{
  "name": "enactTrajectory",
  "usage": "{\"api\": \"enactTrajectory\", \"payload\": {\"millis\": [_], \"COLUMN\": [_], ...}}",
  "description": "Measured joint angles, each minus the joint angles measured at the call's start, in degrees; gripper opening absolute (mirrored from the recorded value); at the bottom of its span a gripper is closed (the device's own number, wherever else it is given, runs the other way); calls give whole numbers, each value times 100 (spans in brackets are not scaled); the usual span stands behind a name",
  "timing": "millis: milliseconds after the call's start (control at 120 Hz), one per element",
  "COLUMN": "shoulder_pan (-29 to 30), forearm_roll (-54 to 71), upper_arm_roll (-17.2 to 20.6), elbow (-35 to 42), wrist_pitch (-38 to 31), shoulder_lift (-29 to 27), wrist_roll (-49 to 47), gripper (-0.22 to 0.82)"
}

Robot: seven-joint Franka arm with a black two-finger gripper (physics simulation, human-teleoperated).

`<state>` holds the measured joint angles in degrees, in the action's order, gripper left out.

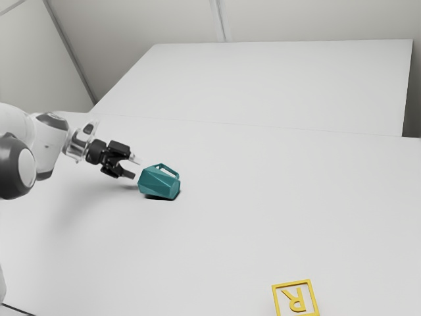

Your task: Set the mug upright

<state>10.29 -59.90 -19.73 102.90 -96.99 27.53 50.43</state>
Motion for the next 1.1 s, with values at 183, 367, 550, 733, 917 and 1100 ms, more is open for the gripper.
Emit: {"api": "enactTrajectory", "payload": {"millis": [183,367,550,733,917,1100], "shoulder_pan": [-23,-35,-113,-198,-220,-227], "forearm_roll": [-66,-449,-632,-728,-828,-863], "upper_arm_roll": [15,22,38,69,74,75], "elbow": [49,139,196,196,247,238], "wrist_pitch": [39,291,465,536,565,574], "shoulder_lift": [57,99,104,108,113,102], "wrist_roll": [319,704,1049,1301,1478,1607], "gripper": [58,57,57,54,31,6]}}
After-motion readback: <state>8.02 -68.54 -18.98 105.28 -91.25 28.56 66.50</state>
